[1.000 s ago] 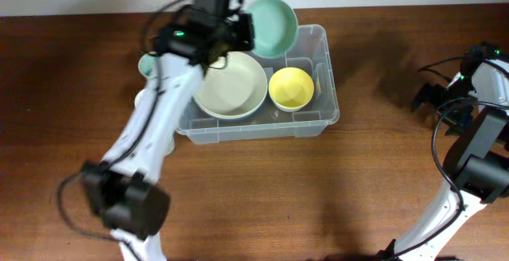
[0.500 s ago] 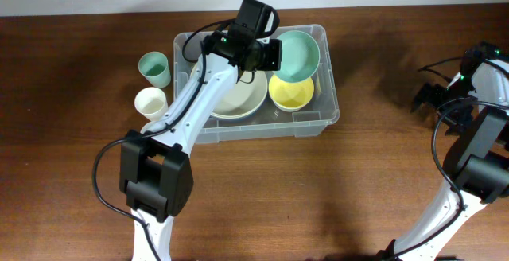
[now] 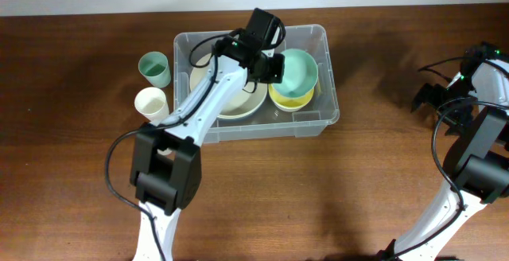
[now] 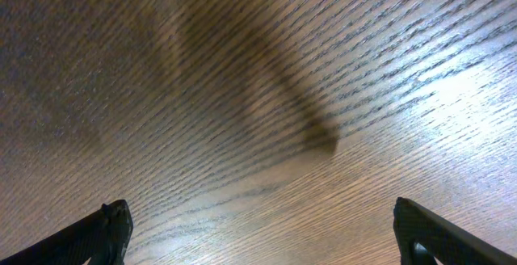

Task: Pack container
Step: 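Lower the mint-green bowl onto the yellow bowl and release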

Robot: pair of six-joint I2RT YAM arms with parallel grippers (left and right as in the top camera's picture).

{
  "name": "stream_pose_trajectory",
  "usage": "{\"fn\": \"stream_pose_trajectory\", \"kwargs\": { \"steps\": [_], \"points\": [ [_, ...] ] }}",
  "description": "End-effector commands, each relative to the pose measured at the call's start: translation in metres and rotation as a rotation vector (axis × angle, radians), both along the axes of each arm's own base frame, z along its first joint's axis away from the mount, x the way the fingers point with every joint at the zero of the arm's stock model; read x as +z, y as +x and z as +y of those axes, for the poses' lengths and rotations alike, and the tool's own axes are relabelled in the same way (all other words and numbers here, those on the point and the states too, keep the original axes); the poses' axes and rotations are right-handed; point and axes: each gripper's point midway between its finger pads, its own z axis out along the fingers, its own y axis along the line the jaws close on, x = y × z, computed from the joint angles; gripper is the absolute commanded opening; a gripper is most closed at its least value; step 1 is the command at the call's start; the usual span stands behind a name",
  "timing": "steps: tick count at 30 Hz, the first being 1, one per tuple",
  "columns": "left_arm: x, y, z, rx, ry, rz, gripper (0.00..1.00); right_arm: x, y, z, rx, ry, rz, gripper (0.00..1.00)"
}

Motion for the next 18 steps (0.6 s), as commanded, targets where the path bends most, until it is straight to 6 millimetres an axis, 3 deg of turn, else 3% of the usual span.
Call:
{"fn": "stream_pose_trajectory", "kwargs": {
  "steps": [1, 18],
  "points": [
    [-0.005, 0.002, 0.0, -0.014, 0.015, -0.004, 0.01, 0.006, -0.001, -0.002, 0.001, -0.008, -0.012, 0.99],
    [-0.024, -0.007, 0.003, -0.019, 0.039, 0.062, 0.02, 0.006, -0.001, -0.002, 0.002, -0.008, -0.012, 0.99]
  ]
}}
